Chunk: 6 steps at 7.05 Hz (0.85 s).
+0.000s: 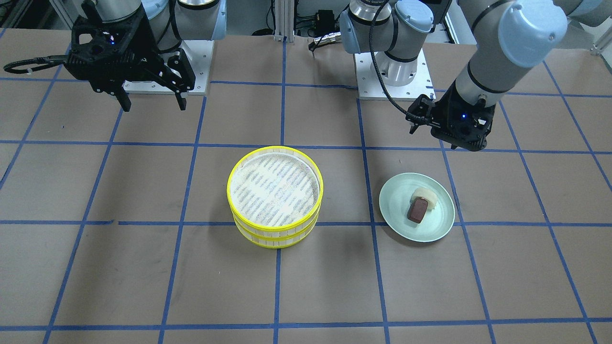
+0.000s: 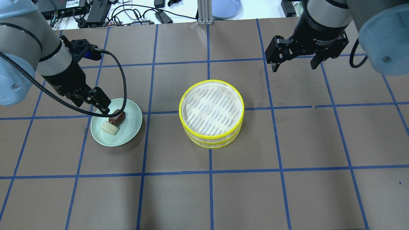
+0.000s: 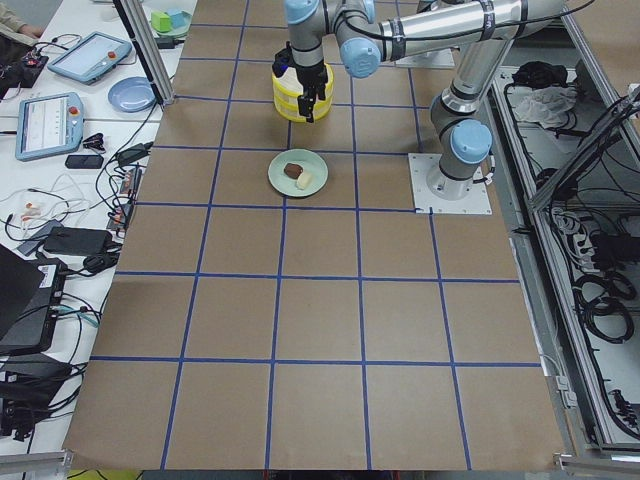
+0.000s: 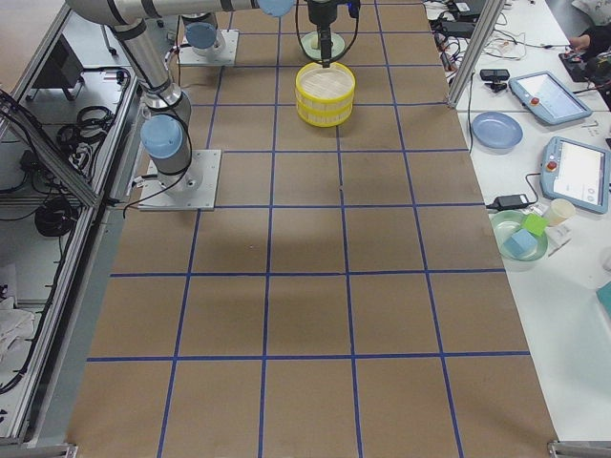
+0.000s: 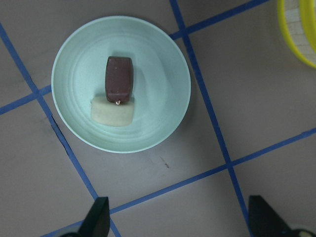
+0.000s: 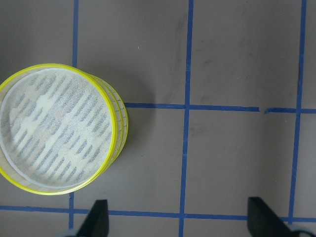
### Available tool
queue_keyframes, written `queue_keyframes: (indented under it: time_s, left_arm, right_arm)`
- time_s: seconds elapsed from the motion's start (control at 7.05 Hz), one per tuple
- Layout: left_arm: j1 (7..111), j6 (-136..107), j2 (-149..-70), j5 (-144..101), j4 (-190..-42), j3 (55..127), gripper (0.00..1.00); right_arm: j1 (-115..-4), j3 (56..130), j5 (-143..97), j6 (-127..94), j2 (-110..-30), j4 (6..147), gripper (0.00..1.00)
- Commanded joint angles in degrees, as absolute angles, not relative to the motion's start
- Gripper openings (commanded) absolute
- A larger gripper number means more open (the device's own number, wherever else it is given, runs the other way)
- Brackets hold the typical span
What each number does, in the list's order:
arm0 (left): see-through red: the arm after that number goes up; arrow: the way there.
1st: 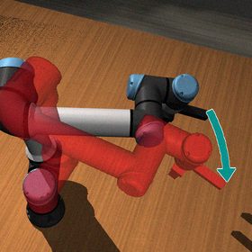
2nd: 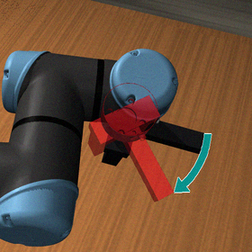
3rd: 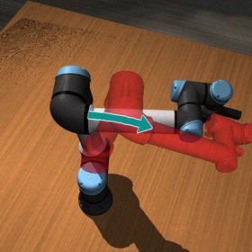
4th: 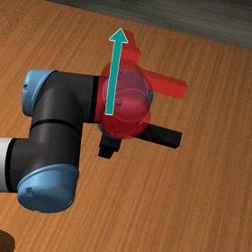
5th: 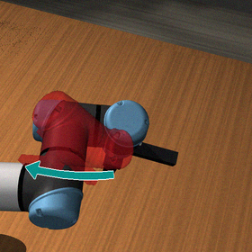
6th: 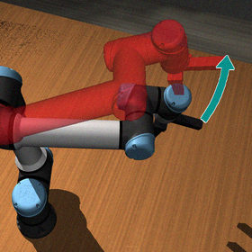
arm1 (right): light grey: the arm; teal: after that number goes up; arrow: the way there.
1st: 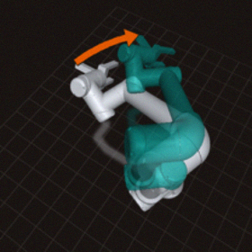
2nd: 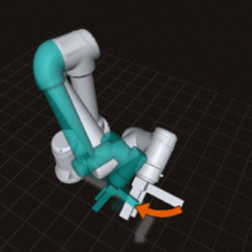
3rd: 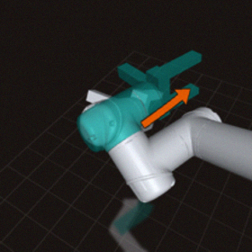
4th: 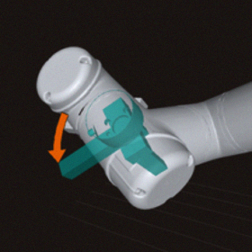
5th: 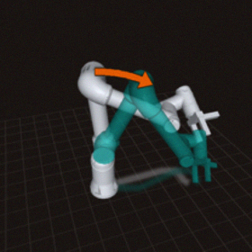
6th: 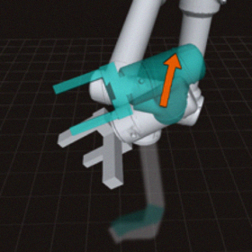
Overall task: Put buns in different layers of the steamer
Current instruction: 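Lower the left gripper to the white bun while the right approaches the steamer, then grasp the white bun with the left gripper while the right grips the tier rim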
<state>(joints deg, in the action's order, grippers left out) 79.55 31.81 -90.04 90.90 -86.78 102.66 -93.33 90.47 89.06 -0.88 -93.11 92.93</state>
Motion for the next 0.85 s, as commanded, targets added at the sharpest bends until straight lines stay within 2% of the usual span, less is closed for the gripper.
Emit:
queue_keyframes:
  time_s: [0.0,0.14,0.71]
  left_arm:
    - [78.1,34.9,-95.2,91.8,-83.3,104.2,0.85]
    - [78.0,36.1,-97.7,93.9,-76.3,106.5,0.83]
    - [77.4,36.0,-106.0,93.3,-69.5,107.4,0.83]
  right_arm:
    - [-93.9,90.9,88.7,-0.9,-92.1,93.2,1.00]
    - [-94.4,90.7,87.8,-1.1,-89.1,93.4,1.00]
    - [-102.2,93.3,87.9,-11.5,-73.7,103.6,1.00]
